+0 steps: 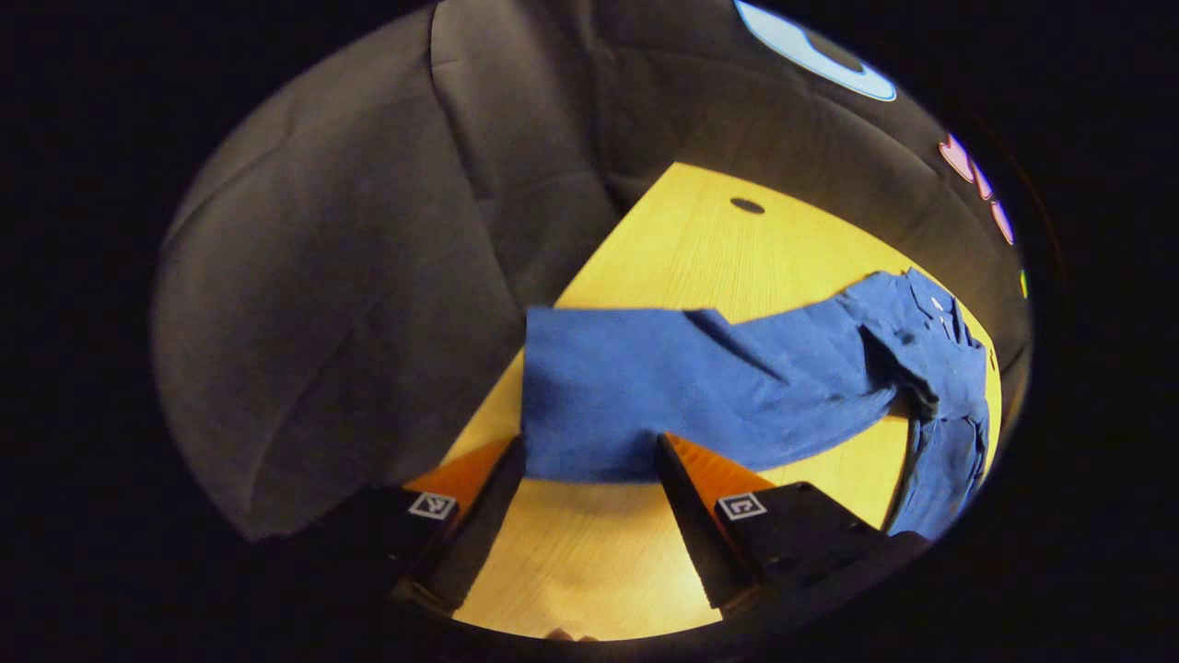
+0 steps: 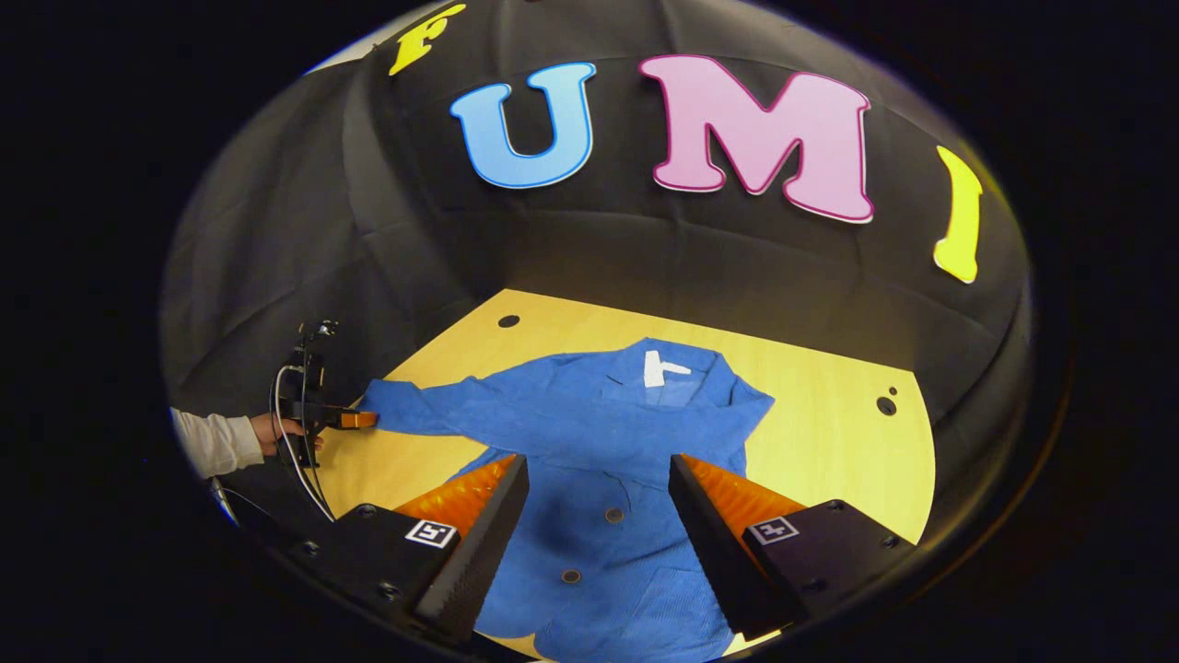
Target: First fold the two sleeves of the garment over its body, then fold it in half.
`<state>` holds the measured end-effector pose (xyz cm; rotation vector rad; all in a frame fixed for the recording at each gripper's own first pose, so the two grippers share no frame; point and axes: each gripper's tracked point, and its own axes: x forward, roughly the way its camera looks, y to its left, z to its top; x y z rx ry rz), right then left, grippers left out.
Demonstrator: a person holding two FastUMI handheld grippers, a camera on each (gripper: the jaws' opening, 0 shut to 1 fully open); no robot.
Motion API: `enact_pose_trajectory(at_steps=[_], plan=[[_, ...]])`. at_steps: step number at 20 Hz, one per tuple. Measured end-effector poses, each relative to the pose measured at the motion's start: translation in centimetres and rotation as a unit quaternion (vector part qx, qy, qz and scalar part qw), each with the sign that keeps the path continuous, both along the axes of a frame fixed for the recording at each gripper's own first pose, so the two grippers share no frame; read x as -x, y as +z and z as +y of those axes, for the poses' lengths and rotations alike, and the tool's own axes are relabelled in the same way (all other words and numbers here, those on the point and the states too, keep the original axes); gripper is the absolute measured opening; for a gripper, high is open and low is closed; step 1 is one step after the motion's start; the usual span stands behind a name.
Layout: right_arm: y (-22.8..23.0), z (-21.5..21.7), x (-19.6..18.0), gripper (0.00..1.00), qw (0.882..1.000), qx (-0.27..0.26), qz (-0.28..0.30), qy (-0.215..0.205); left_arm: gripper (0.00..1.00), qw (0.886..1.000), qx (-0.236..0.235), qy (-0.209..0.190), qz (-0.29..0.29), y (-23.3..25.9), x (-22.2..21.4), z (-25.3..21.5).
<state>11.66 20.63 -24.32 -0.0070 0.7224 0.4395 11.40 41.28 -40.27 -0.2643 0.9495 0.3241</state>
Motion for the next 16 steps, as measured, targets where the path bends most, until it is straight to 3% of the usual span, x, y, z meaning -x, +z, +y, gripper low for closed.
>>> enact_pose_trajectory(at_steps=[2, 4, 6, 7, 8, 9, 12, 16], plan=[[0.0, -0.6, 0.5, 0.98, 1.000, 0.002, 0.001, -0.001, 0.85, 1.000, 0.000, -0.019, -0.001, 0.2, 0.0, 0.1], [0.1, -0.9, 0.8, 0.98, 1.000, 0.006, 0.000, 0.001, 0.78, 0.999, 0.004, -0.045, -0.012, 0.2, -0.4, 0.0], [0.4, -1.0, 1.3, 0.98, 1.000, 0.008, -0.003, 0.004, 0.35, 0.998, 0.037, -0.047, -0.034, 0.3, -1.1, -0.3], [0.5, -1.2, 1.4, 0.98, 1.000, 0.009, -0.004, 0.005, 0.13, 0.997, 0.064, -0.025, -0.030, 0.5, -1.2, -0.3], [0.5, -1.4, 1.6, 0.98, 1.000, 0.011, -0.004, 0.005, 0.12, 0.995, 0.092, -0.006, -0.033, 0.6, -1.0, -0.5], [0.4, -1.5, 1.9, 0.98, 1.000, 0.013, -0.002, 0.004, 0.00, 0.992, 0.118, 0.013, -0.039, 0.6, -1.7, -0.4], [-0.1, -2.4, 2.6, 0.98, 1.000, 0.016, 0.006, -0.001, 0.00, 0.987, 0.153, 0.010, -0.047, 0.8, -1.3, -1.1], [-0.5, -3.0, 2.8, 0.98, 1.000, 0.009, 0.016, -0.012, 0.00, 0.983, 0.143, -0.037, -0.106, 5.5, -2.3, -3.1]])
